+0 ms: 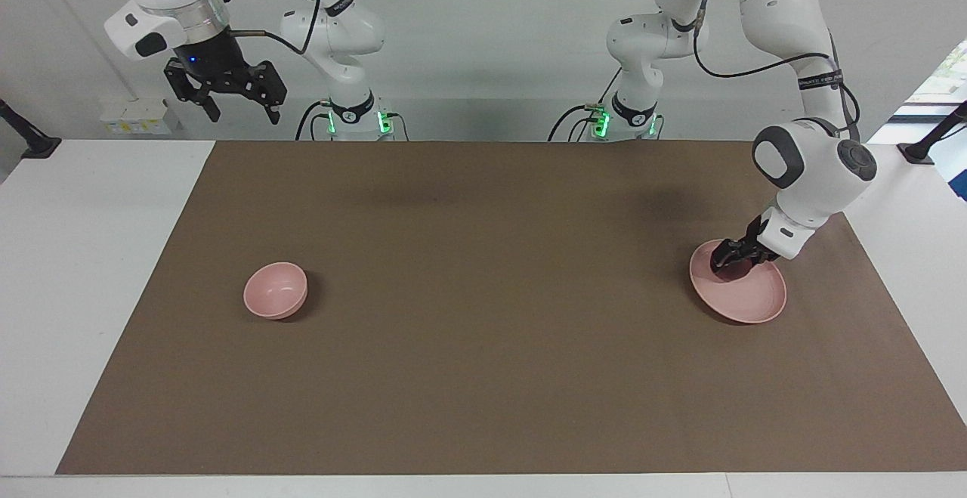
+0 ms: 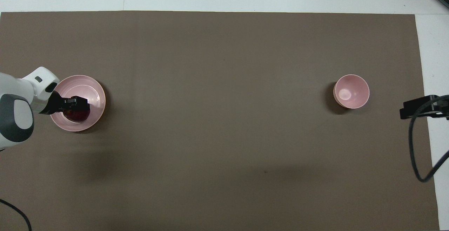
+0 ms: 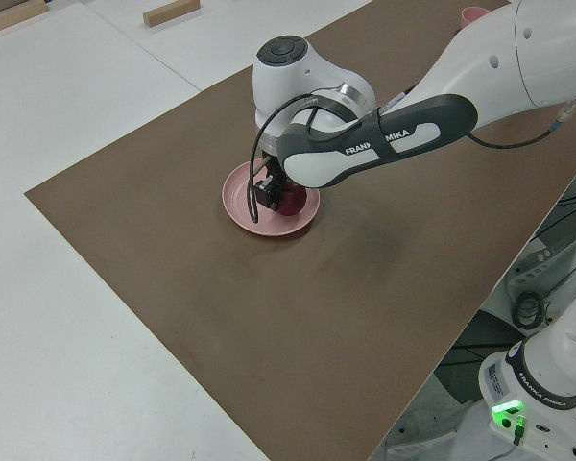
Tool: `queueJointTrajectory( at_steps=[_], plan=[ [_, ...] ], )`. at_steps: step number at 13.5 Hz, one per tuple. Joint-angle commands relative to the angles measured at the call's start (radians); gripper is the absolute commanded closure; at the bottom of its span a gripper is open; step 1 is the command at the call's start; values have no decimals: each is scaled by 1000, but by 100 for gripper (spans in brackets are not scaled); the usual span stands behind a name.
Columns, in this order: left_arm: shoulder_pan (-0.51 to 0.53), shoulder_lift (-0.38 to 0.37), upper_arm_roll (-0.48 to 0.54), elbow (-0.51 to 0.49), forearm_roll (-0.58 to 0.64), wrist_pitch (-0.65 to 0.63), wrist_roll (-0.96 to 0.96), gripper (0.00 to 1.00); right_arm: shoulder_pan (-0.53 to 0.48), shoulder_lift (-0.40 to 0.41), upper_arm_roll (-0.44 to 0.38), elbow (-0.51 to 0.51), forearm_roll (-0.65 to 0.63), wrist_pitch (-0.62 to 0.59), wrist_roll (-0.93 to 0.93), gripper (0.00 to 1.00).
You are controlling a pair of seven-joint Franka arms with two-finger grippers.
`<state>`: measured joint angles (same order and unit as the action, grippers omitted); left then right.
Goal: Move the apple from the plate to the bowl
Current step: 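Reach the left gripper down over the red apple on the plate, then close the left gripper on the red apple and lift it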
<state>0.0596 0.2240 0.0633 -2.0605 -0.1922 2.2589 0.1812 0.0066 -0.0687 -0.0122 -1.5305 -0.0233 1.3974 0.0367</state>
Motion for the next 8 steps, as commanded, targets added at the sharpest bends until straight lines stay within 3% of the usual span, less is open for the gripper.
queueJointTrajectory(
  at_steps=[1, 8],
  plan=[
    [14, 29, 3, 72, -4, -35, 3, 100, -13, -23, 5, -28, 6, 18, -21, 0],
    [19, 58, 3, 155, -6, -9, -16, 100, -14, -23, 5, -28, 6, 18, -21, 0]
  ],
)
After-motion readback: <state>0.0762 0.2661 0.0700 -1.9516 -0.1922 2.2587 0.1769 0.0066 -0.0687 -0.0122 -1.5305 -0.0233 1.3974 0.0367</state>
